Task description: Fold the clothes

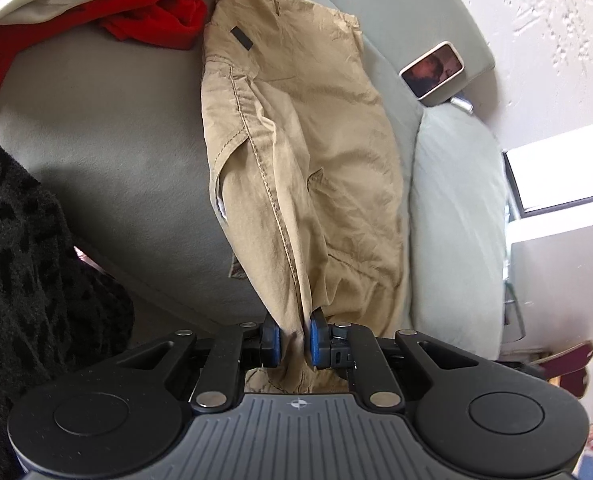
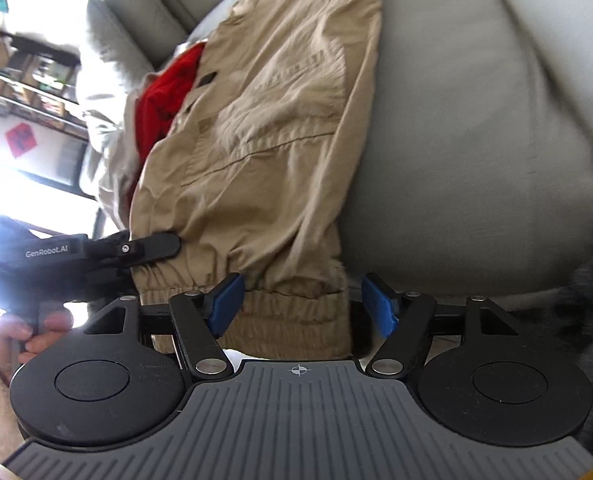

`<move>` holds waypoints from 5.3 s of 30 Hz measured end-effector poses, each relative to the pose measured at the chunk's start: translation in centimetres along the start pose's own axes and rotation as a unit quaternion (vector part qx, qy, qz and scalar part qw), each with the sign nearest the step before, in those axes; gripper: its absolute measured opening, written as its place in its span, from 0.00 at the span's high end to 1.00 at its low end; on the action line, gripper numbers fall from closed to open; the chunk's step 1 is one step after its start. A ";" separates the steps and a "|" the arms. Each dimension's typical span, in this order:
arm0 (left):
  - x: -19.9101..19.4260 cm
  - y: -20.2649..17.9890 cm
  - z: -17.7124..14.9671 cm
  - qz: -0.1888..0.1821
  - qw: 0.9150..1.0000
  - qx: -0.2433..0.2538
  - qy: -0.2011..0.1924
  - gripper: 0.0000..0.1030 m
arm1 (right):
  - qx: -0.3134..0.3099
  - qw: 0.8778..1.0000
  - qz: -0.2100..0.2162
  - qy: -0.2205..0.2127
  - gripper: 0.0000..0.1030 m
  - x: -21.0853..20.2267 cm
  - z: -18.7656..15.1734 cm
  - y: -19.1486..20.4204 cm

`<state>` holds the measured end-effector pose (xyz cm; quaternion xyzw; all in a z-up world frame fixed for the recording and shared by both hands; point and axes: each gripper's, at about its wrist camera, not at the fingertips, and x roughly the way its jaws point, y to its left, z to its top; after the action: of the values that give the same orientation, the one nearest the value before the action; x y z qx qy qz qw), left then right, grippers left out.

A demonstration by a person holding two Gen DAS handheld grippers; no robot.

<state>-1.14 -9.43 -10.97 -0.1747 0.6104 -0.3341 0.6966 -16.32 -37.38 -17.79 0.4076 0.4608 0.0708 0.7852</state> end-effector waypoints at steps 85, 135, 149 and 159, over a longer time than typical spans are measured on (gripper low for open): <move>0.5 3.0 -1.1 -0.088 0.962 -0.250 0.066 0.87 | 0.175 0.984 -0.039 0.005 0.77 -3.5 0.8 5.3; -0.5 -6.2 9.7 0.003 0.971 0.193 -0.139 0.49 | 0.275 0.951 0.071 -0.119 0.31 3.4 18.0 5.5; -2.3 -5.0 9.0 0.037 0.960 0.182 -0.210 0.35 | 0.175 0.969 0.087 -0.150 0.19 -3.6 14.1 4.9; 0.3 -2.2 8.4 0.142 0.962 0.142 -0.187 0.25 | 0.105 0.978 -0.024 -0.178 0.19 -6.1 13.2 2.3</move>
<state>6.41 -12.58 -8.10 -0.0449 0.4347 -0.2760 0.8561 -8.84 -46.45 -8.85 0.4827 0.3287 -0.0708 0.8087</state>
